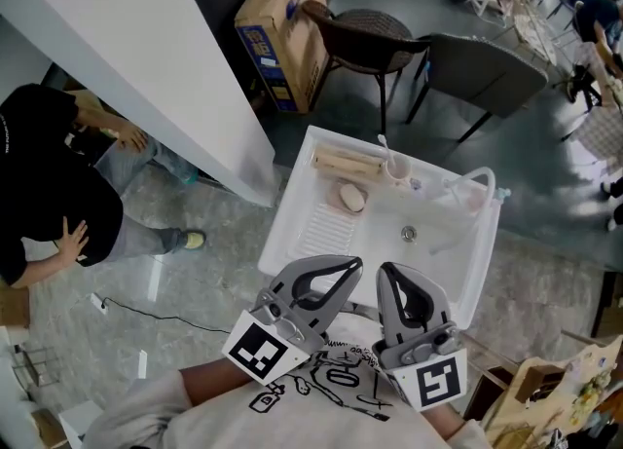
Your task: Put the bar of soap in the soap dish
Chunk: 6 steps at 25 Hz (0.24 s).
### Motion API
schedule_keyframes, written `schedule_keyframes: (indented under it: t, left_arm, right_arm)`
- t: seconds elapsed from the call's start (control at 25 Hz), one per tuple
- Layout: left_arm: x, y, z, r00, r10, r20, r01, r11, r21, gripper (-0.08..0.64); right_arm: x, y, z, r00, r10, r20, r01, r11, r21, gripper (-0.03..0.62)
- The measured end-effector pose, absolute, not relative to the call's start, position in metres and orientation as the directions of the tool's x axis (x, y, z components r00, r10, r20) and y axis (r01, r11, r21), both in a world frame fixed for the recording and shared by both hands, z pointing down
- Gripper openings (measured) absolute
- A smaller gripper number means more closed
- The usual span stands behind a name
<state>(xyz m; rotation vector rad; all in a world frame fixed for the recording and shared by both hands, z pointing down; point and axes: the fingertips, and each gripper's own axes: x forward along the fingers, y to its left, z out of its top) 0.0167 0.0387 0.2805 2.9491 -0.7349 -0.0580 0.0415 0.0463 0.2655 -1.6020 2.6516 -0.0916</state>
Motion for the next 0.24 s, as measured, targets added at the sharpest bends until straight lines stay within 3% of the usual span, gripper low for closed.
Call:
schedule_keyframes:
  t: [0.24]
  left_arm:
    - [0.0175, 0.0385, 0.2799, 0.882, -0.472, -0.011, -0.468, -0.877, 0.110, 0.003]
  right_arm:
    - [0.0460, 0.0456, 0.2666, -0.446, -0.895, 0.001, -0.893, 0.445, -0.068, 0.021]
